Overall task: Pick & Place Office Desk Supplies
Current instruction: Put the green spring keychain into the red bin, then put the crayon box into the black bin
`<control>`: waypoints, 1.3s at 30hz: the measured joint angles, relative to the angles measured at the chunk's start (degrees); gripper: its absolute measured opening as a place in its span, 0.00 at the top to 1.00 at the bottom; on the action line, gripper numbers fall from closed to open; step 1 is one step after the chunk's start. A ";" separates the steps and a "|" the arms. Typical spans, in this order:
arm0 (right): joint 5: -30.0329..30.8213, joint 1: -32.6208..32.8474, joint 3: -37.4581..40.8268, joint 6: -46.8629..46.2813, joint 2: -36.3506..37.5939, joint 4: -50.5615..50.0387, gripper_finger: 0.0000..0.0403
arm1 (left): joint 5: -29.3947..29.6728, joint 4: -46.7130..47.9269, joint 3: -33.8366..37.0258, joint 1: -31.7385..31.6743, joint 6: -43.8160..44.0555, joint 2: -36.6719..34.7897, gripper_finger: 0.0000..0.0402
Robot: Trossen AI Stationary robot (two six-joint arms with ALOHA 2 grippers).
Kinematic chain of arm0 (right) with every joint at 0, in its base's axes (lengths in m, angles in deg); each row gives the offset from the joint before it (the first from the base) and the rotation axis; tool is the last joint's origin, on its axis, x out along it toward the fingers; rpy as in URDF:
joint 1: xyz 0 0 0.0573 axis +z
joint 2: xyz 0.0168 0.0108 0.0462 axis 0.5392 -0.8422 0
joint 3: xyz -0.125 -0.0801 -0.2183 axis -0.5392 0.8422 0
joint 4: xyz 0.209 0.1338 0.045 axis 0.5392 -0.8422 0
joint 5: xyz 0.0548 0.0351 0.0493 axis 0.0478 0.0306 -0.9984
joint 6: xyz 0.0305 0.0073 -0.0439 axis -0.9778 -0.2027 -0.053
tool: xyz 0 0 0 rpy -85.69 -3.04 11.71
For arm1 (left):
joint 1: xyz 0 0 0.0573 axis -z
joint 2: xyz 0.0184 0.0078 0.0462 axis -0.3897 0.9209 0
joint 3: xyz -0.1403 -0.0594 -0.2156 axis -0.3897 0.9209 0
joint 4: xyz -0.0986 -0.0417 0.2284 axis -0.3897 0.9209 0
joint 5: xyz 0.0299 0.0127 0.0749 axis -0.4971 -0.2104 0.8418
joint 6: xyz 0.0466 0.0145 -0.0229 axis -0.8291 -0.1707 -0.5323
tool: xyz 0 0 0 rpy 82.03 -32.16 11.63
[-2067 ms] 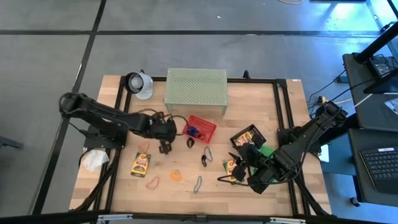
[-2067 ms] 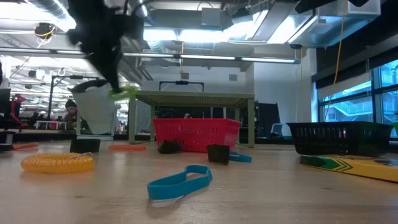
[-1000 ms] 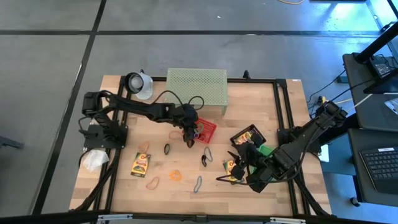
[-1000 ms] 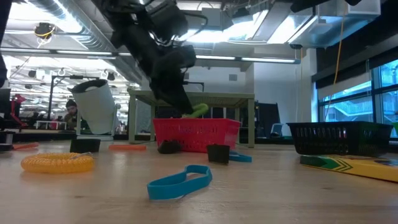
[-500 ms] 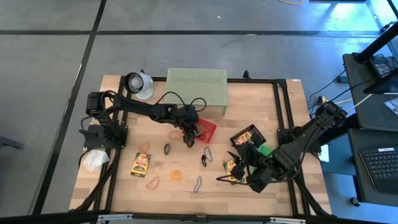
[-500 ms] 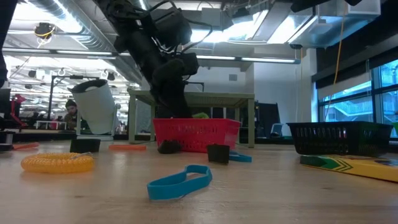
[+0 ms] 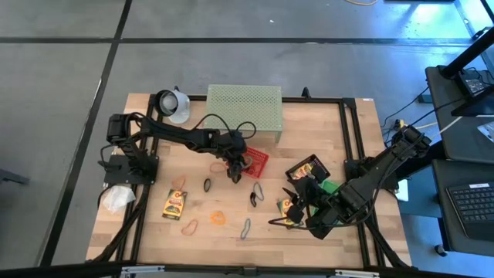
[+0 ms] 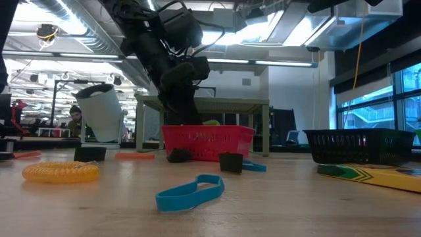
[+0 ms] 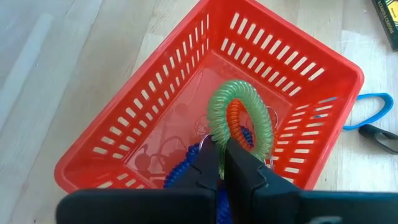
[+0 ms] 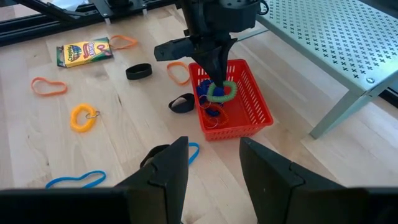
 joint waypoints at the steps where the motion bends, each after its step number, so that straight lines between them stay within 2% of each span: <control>1: 0.02 0.00 0.00 -0.02 0.00 0.02 0.64 | 0.02 0.00 0.00 0.00 0.01 0.00 0.99; 6: -0.81 0.00 0.00 -0.17 0.00 0.00 0.64 | -0.29 -0.09 0.00 0.56 -0.35 -0.01 0.92; 10: -0.87 0.00 0.00 -0.15 0.00 0.02 0.64 | -4.53 -0.55 0.00 1.12 -0.52 -0.09 0.78; 14: -1.06 0.00 0.00 -0.16 0.00 0.01 0.64 | -4.87 -0.39 0.00 1.08 1.01 -0.52 0.63; 17: -1.07 0.00 0.00 -0.15 0.00 0.02 0.64 | -4.90 0.37 -0.39 0.70 3.43 -1.17 0.57; 23: -1.39 0.00 -0.06 -0.15 0.00 0.08 0.64 | -8.03 7.25 -3.22 0.81 4.67 -3.97 0.58; 31: -2.44 0.40 -0.09 -0.19 -0.13 0.43 0.64 | -8.51 25.53 -4.61 6.28 -5.41 -13.58 0.66; 37: -2.80 0.92 -0.09 -1.51 -0.19 0.86 0.64 | -5.29 37.92 -4.31 13.33 -2.78 -17.72 0.67; 39: -2.78 0.92 -0.08 -1.92 -0.47 1.00 0.64 | -5.04 39.86 -4.11 15.90 2.53 -17.55 0.67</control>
